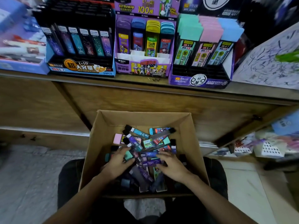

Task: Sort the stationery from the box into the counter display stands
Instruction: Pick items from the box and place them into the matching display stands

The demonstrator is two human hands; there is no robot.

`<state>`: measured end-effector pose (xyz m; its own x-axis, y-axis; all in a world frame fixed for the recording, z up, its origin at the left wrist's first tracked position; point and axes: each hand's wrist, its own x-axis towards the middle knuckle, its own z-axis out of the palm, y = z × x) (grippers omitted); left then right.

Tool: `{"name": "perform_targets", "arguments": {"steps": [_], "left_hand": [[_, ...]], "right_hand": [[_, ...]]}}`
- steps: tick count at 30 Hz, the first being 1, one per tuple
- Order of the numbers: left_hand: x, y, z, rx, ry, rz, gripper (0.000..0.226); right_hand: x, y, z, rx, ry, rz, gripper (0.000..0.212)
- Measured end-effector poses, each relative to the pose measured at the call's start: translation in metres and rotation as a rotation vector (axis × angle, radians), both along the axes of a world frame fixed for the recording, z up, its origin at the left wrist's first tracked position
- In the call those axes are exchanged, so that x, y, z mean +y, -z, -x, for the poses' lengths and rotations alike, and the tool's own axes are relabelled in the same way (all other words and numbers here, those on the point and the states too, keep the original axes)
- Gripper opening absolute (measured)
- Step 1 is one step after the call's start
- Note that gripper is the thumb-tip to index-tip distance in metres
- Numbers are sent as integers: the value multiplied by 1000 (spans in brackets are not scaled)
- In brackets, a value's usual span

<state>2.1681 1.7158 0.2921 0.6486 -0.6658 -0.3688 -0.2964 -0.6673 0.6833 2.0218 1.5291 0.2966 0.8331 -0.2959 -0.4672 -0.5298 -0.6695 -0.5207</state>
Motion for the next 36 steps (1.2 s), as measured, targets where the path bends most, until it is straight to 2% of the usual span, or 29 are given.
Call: {"name": "perform_targets", "arguments": {"steps": [3,5,6,7,10,13,18,23,26,30,33,36], "left_hand": [[-13,-1,0,-94,-279,-47,43],[-24,-1,-1,-102,-364,-169,56],[-30,0,-1,-96,-374,-216,64],[-35,2,-1,-95,-390,-244,71],[-52,4,-1,-142,-472,-312,87],[-70,7,-3,-192,-564,-343,92],[-91,15,-2,-201,-574,-363,87],[-91,20,-5,-237,-446,-410,74],[-87,21,-7,-239,-387,-422,68],[-80,19,-10,-168,-361,-343,49],[-76,15,-10,-85,-348,-99,35],[-77,8,-4,46,-227,153,29]], "right_hand": [[-8,-4,6,-101,266,74,32],[-9,-4,5,-37,426,182,17],[-8,-3,3,7,429,194,18],[-6,-1,1,29,389,183,24],[-2,9,-4,9,199,138,62],[-4,17,-9,32,38,213,77],[-18,28,-10,-13,41,183,69],[-28,27,-8,-37,-54,205,56],[-33,22,-6,-12,-128,152,57],[-35,18,-4,-12,-100,71,57],[-35,16,-4,-29,-50,13,47],[-35,18,-4,-42,-31,-23,41]]}}
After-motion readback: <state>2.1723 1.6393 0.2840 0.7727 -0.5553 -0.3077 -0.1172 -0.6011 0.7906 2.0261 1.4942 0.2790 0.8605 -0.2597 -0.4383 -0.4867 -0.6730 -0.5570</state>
